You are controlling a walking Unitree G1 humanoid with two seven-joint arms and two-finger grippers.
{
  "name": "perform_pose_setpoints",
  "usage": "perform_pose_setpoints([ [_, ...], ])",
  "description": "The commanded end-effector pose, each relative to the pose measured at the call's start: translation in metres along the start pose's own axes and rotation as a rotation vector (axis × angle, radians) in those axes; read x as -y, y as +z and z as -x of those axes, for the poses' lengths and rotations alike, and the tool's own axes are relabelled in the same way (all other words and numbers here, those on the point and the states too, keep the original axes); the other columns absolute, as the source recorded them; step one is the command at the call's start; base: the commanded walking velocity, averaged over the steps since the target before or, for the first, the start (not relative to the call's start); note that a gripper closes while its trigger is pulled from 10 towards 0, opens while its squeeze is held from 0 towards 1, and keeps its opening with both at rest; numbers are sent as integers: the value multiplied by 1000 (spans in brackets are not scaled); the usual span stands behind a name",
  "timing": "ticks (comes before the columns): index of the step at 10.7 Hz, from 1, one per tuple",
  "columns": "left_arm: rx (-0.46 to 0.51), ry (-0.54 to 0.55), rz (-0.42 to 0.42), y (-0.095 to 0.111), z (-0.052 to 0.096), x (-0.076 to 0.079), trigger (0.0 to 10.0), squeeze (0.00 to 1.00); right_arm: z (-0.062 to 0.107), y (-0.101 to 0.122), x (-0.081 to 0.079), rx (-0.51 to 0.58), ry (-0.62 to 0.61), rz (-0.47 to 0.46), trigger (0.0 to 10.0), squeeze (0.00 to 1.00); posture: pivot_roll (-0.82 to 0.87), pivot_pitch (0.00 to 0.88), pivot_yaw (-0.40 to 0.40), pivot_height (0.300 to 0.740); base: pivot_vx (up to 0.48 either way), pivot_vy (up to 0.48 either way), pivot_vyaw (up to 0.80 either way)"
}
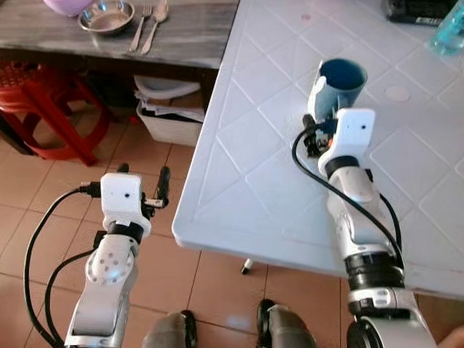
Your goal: Setting the table
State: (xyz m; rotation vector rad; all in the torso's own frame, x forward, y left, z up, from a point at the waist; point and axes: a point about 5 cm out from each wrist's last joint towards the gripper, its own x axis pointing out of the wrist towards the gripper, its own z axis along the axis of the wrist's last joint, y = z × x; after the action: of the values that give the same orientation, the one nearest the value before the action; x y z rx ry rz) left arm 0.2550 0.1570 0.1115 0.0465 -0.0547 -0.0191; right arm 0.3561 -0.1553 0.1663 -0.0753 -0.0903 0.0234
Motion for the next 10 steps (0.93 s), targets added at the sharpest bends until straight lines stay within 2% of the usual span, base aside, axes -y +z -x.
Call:
perform_pose_setpoints([
  [1, -10, 17, -13, -1, 1, -5, 10000, 0, -1, -1, -3, -3, 14, -4, 0, 0, 4, 226, 66, 740, 0, 0, 0],
  [7, -11, 17, -13, -1, 0, -4, 10000, 0, -1, 7, 4, 34, -21, 10, 0, 0, 0, 227, 67, 740, 0, 0, 0],
  [10, -24, 25, -6, -3, 3, -3, 10000, 0, 4, 3, 4, 22, -26, 11, 0, 0, 0, 224, 65, 740, 0, 0, 0],
])
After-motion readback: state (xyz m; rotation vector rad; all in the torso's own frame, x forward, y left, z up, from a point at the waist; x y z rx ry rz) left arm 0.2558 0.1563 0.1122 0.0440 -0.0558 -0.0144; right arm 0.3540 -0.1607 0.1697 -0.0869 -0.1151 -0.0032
